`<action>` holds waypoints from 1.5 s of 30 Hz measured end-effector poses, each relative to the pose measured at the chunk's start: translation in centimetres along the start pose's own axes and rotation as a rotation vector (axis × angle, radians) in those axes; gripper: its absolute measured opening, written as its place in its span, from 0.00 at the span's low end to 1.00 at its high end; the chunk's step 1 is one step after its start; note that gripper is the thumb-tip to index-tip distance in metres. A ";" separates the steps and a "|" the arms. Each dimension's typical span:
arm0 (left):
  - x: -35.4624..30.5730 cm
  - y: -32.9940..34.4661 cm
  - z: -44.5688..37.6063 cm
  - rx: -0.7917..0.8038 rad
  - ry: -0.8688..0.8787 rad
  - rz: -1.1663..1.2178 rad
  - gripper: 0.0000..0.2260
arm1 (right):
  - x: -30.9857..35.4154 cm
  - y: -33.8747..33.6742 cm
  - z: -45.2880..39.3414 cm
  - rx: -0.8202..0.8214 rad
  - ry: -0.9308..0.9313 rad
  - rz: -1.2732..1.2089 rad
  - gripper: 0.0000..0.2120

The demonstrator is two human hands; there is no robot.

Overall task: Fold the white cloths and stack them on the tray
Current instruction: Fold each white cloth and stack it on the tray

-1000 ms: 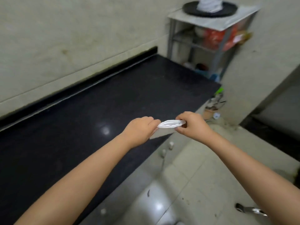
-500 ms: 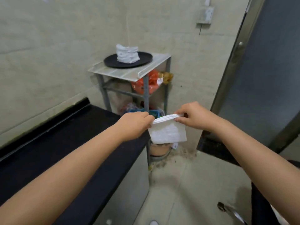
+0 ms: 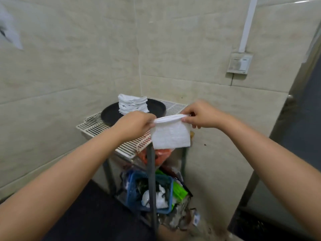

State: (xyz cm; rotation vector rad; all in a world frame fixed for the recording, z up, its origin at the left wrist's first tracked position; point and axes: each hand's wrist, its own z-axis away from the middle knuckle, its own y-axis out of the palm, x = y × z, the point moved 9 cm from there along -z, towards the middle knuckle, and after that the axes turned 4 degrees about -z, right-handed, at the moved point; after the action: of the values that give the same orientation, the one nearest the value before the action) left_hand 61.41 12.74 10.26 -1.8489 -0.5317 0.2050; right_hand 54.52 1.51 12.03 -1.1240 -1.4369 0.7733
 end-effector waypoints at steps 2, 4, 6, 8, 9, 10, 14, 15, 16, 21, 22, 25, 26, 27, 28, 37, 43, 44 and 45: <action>2.4 0.6 -2.8 -0.005 -0.063 -0.006 0.09 | -1.8 -0.2 -4.1 -0.009 -0.022 -0.041 0.10; 4.9 1.5 -5.5 -0.003 -0.132 -0.033 0.10 | -3.4 0.1 -8.6 0.007 -0.048 -0.112 0.07; 7.7 2.1 -8.1 -0.022 -0.224 -0.067 0.11 | -4.7 0.7 -13.4 0.034 -0.085 -0.174 0.07; 10.8 2.1 -10.8 -0.075 -0.342 -0.068 0.11 | -5.4 0.6 -18.4 0.020 -0.142 -0.206 0.07; 12.3 2.1 -12.1 -0.111 -0.403 -0.065 0.11 | -5.6 0.3 -21.0 -0.013 -0.180 -0.218 0.07; 13.9 2.0 -13.3 -0.151 -0.473 -0.067 0.11 | -5.8 -0.1 -23.6 -0.053 -0.218 -0.241 0.07; 19.7 1.9 -16.7 -0.367 -0.740 -0.065 0.13 | -5.6 -0.4 -32.9 -0.183 -0.369 -0.254 0.08; 20.7 2.3 -17.3 -0.411 -0.760 -0.061 0.13 | -5.5 0.2 -34.8 -0.190 -0.401 -0.249 0.08; 21.5 3.1 -17.8 -0.437 -0.765 -0.059 0.13 | -5.6 1.1 -36.6 -0.186 -0.426 -0.253 0.08; 24.7 11.2 -17.5 -0.160 -0.892 -0.056 0.14 | -7.6 8.6 -41.7 -0.027 -0.457 -0.311 0.07; 24.9 12.7 -17.3 -0.070 -0.899 -0.071 0.14 | -8.0 10.3 -41.9 0.034 -0.467 -0.303 0.07; 24.2 15.5 -16.9 0.148 -0.886 -0.144 0.16 | -9.1 13.2 -41.8 0.145 -0.499 -0.312 0.07; 24.0 15.6 -16.8 0.177 -0.890 -0.156 0.17 | -9.3 13.3 -41.8 0.154 -0.505 -0.330 0.07; 23.7 15.4 -16.8 0.185 -0.899 -0.166 0.17 | -9.5 13.2 -41.8 0.155 -0.512 -0.351 0.07; 23.4 15.0 -16.9 0.178 -0.907 -0.180 0.16 | -9.6 12.9 -41.7 0.153 -0.523 -0.376 0.08; 20.9 13.8 -15.8 0.195 -0.947 -0.223 0.17 | -9.3 13.1 -39.6 0.285 -0.562 -0.240 0.08; 18.8 10.0 -10.7 0.198 -1.100 -0.302 0.17 | -3.7 8.7 -33.6 0.161 -0.644 -0.180 0.19; 18.0 8.9 -8.9 0.212 -1.127 -0.334 0.17 | -1.8 8.0 -31.7 0.157 -0.690 -0.212 0.18; 17.1 7.6 -6.8 0.224 -1.164 -0.363 0.17 | 0.1 7.4 -29.7 0.155 -0.740 -0.238 0.17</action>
State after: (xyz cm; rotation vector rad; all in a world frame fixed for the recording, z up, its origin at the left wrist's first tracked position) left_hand 81.17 12.82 7.55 -1.2318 -1.5386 1.0637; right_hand 85.07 0.43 10.78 -0.5374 -2.0291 1.1711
